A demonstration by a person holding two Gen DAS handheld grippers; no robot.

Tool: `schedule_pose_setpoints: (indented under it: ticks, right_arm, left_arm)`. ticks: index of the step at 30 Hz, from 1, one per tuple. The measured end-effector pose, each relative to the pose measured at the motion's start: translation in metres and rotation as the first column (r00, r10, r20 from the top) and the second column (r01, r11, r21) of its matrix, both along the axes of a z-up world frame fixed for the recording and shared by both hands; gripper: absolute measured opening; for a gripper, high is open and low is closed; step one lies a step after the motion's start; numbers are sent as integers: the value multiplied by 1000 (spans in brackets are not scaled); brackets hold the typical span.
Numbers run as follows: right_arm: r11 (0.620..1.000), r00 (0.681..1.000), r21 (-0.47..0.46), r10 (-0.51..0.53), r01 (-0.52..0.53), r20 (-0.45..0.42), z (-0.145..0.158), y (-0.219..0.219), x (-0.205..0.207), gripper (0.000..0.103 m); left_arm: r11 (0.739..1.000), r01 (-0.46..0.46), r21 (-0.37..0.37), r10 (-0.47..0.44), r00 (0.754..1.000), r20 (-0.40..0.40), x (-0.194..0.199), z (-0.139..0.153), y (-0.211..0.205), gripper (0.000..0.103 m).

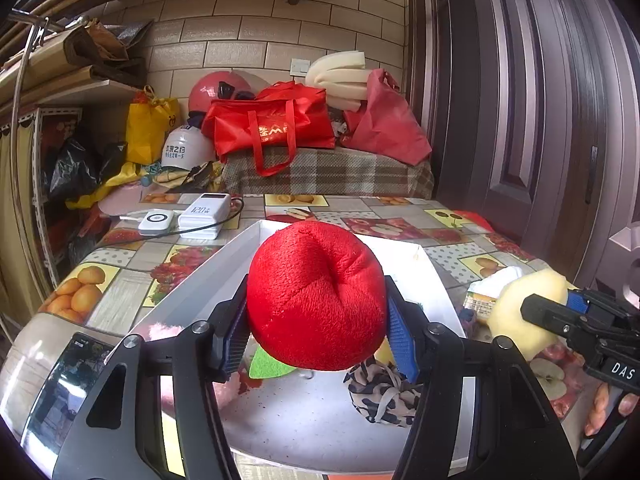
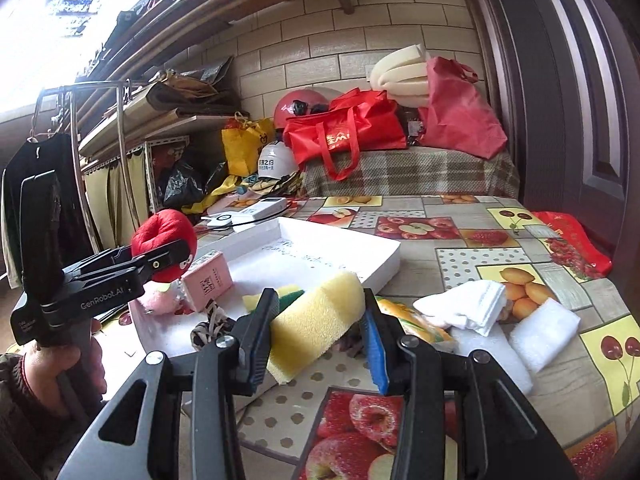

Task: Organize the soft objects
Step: 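Carry the red ball toward the tray with the left gripper while the right gripper grasps the yellow foam sponge, then open the left gripper to drop the red ball in the tray while the right drops the yellow sponge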

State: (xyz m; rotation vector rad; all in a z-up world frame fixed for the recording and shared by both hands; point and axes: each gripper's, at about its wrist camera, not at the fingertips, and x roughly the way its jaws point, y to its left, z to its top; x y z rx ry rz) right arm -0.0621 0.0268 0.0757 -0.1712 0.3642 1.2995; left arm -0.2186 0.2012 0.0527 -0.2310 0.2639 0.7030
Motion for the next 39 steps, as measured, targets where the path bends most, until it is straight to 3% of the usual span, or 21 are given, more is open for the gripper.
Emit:
schedule_pose_setpoints:
  ticks: [6, 9, 14, 16, 22, 25, 28, 33, 39]
  right_arm:
    - [991, 992, -40, 126, -125, 21, -4, 33, -28, 40]
    - [982, 983, -75, 178, -176, 31, -7, 48, -39, 40]
    - [964, 975, -144, 219, -223, -42, -15, 67, -33, 40]
    - [962, 977, -170, 208, -214, -50, -17, 73, -30, 40]
    - [979, 995, -183, 97, -90, 30, -16, 94, -11, 40]
    - [986, 999, -160, 35, -36, -11, -15, 100, 8, 40]
    - [991, 999, -130, 26, -30, -32, -13, 93, 12, 40]
    - [996, 999, -89, 27, -24, 29, -7, 86, 1, 40]
    - [998, 1000, -61, 12, -12, 12, -5, 84, 7, 40]
  left_arm:
    - [996, -29, -84, 32, 999, 40, -7, -2, 16, 60]
    - [996, -28, -80, 31, 999, 37, -6, -2, 14, 60]
    - [998, -18, -56, 19, 1000, 17, -2, -1, 10, 60]
    - [998, -18, -60, 19, 1000, 16, -2, -1, 11, 60]
    - [997, -18, -68, 20, 1000, 19, -4, -2, 13, 60]
    - [997, -15, -69, 17, 1000, 18, -3, -2, 13, 60]
    - [997, -6, -72, 7, 1000, 25, 6, -2, 16, 60]
    - [999, 0, -49, 1, 1000, 4, 30, 0, 18, 60]
    - [995, -33, -96, 34, 999, 9, 31, -3, 28, 61]
